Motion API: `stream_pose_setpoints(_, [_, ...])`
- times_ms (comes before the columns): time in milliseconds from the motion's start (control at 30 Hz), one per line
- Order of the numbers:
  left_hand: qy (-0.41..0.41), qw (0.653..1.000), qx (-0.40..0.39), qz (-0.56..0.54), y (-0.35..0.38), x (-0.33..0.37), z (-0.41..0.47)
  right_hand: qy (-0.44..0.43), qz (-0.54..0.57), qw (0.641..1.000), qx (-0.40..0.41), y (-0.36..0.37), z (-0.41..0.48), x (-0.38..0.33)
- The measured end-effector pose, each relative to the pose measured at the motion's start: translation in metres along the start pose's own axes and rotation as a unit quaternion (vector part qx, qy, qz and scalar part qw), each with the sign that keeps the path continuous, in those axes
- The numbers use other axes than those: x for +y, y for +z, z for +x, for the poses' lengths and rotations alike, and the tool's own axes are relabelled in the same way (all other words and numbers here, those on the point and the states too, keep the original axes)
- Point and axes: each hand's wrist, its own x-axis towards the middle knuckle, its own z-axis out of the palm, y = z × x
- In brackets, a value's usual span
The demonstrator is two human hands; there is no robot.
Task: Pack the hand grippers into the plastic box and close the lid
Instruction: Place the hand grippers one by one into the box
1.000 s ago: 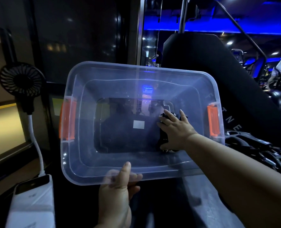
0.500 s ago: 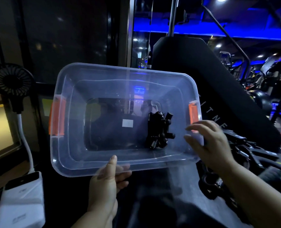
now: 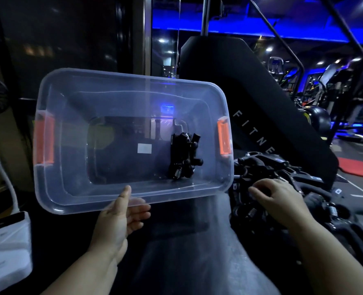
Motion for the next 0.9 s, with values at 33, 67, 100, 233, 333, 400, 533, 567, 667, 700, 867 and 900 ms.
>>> stream_pose_setpoints(33, [0.001,1.0,0.0,-0.001,0.0,-0.001,0.0,0.009,-0.021,1.0,-0.012,-0.001,-0.002,-0.001])
stream_pose_setpoints(67, [0.003,1.0,0.001,-0.001,0.0,-0.001,0.001,0.017,-0.03,0.999,-0.019,-0.002,-0.004,-0.002])
stream_pose_setpoints(100, [0.005,1.0,0.003,0.0,0.0,-0.002,0.001,0.026,-0.032,0.999,-0.024,-0.003,-0.005,-0.002])
stream_pose_setpoints(233, [0.011,1.0,0.001,0.001,-0.001,-0.004,0.001,0.025,-0.074,0.994,-0.08,-0.008,-0.009,-0.003])
stream_pose_setpoints(333, [0.015,1.0,-0.002,0.0,0.0,-0.004,0.0,0.0,-0.098,0.988,-0.116,-0.006,-0.013,-0.008])
stream_pose_setpoints(400, [0.018,1.0,0.001,0.0,0.0,-0.004,0.001,-0.002,-0.112,0.985,-0.13,-0.004,-0.014,-0.01])
stream_pose_setpoints(533, [0.017,1.0,0.005,0.002,0.0,-0.005,0.001,-0.01,-0.141,0.978,-0.152,-0.003,-0.015,-0.012])
stream_pose_setpoints(567, [0.017,1.0,0.005,0.002,0.0,-0.005,0.001,-0.011,-0.144,0.977,-0.155,-0.003,-0.015,-0.013])
stream_pose_setpoints(667, [0.016,1.0,0.004,0.003,0.0,-0.005,0.001,-0.022,-0.15,0.976,-0.154,-0.004,-0.015,-0.015])
stream_pose_setpoints(700, [0.016,1.0,0.003,0.004,0.0,-0.005,0.001,-0.032,-0.156,0.975,-0.152,-0.004,-0.015,-0.016])
stream_pose_setpoints(867, [0.016,1.0,0.006,0.003,-0.001,-0.006,0.0,-0.047,-0.187,0.969,-0.153,-0.003,-0.021,-0.019])
stream_pose_setpoints(900, [0.016,1.0,0.008,0.002,-0.001,-0.006,0.0,-0.046,-0.187,0.97,-0.149,-0.004,-0.021,-0.02])
